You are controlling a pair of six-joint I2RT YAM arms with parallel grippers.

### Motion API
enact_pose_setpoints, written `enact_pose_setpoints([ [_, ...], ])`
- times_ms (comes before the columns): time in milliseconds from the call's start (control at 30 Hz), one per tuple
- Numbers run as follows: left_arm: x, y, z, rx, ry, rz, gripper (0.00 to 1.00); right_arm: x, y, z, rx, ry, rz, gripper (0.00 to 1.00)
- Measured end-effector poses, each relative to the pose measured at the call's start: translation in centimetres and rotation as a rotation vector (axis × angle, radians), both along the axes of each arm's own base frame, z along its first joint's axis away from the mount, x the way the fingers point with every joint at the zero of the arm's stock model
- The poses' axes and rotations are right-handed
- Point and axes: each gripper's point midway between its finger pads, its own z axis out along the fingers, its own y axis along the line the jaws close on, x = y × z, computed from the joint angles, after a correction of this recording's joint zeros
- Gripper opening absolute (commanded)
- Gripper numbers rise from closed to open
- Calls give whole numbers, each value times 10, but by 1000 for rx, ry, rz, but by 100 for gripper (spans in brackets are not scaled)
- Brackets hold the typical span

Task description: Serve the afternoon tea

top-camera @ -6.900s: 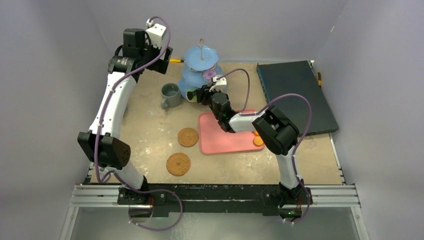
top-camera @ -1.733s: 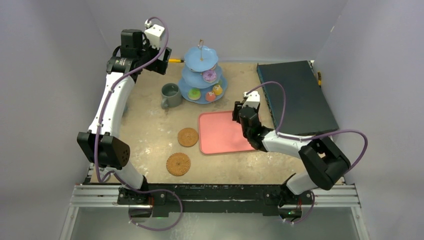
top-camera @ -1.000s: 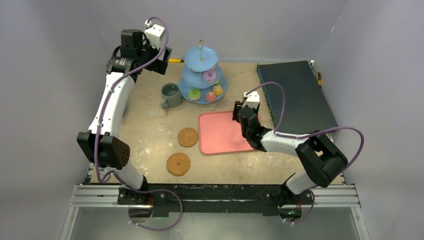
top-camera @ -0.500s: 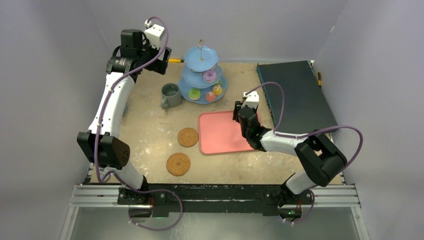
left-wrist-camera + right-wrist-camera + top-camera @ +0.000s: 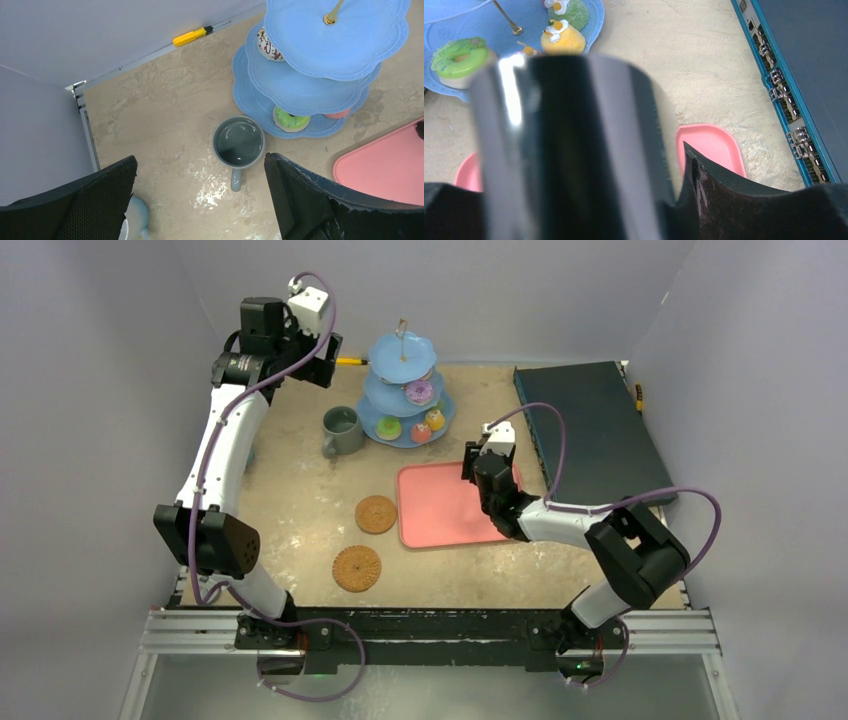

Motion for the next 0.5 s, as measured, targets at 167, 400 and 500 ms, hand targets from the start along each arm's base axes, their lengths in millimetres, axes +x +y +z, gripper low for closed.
enact_pose_setpoints([
  [167,0,1,0,0,0,2,99,-2,4,0,2,3,15,61],
  [400,1,2,6,-2,-14,5,99,-2,5,-1,3,6,17,54],
  [500,1,2,8,-2,-17,4,99,-3,4,-1,9,7,12,51],
])
